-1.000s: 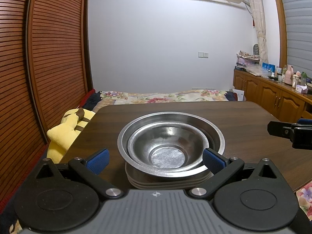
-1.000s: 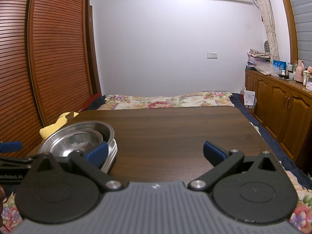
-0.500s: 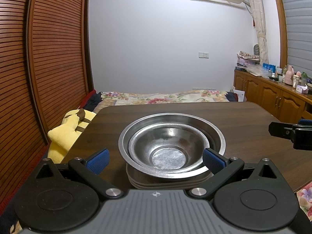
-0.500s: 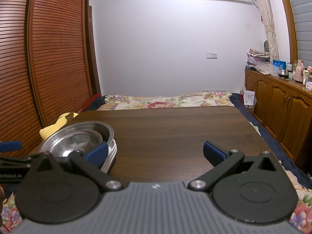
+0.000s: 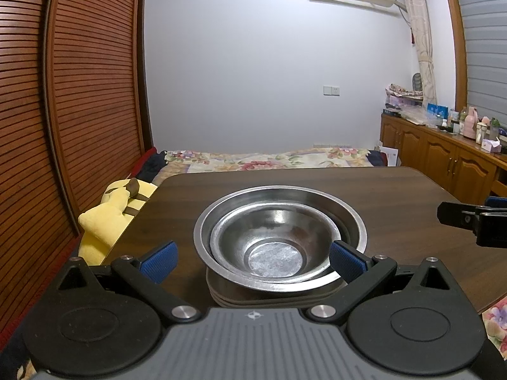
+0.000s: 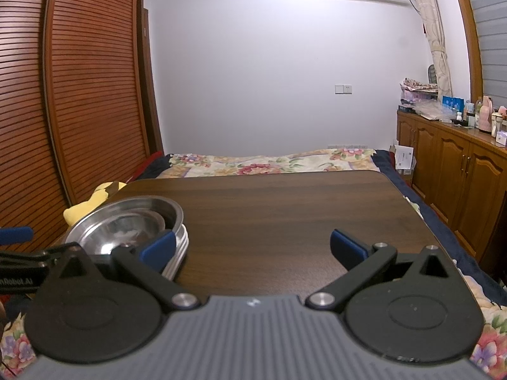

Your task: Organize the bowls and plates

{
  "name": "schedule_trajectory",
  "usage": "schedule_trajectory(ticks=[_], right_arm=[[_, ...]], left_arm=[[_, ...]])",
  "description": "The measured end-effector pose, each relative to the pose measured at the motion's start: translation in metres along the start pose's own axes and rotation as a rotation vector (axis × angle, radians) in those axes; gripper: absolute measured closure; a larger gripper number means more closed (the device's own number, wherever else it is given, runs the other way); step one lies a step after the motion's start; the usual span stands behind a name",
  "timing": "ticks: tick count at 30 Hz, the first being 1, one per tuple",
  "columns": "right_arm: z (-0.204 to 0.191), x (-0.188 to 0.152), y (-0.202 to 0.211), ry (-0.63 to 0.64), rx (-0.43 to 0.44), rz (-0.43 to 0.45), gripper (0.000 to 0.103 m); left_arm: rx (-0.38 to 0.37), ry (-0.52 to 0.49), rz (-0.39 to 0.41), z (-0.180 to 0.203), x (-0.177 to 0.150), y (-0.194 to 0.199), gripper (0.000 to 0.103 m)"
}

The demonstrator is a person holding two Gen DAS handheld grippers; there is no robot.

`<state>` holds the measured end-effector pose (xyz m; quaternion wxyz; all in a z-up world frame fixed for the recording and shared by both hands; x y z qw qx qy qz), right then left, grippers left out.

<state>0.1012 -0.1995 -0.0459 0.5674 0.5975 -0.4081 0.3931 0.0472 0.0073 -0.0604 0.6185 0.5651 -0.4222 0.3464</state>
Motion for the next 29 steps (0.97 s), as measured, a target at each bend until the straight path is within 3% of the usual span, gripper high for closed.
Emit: schedule_trajectory(ticks=[29], right_arm=[[0.0025, -0.0018, -0.0011, -0.003, -0.001, -0.001, 0.0]], left_arm=[[0.001, -0.002, 0.002, 0.0003, 0.0006, 0.0007, 0.0]])
Point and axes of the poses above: each gripper's, at about its wrist camera, not at the fingertips, and y roughly against the way its jaws point, z to its right, x to its top, the point moved 6 cm from there along -y, roughly the way its jaws point, and after that the axes turned 7 degrees about -x, right-handed, at the moved point
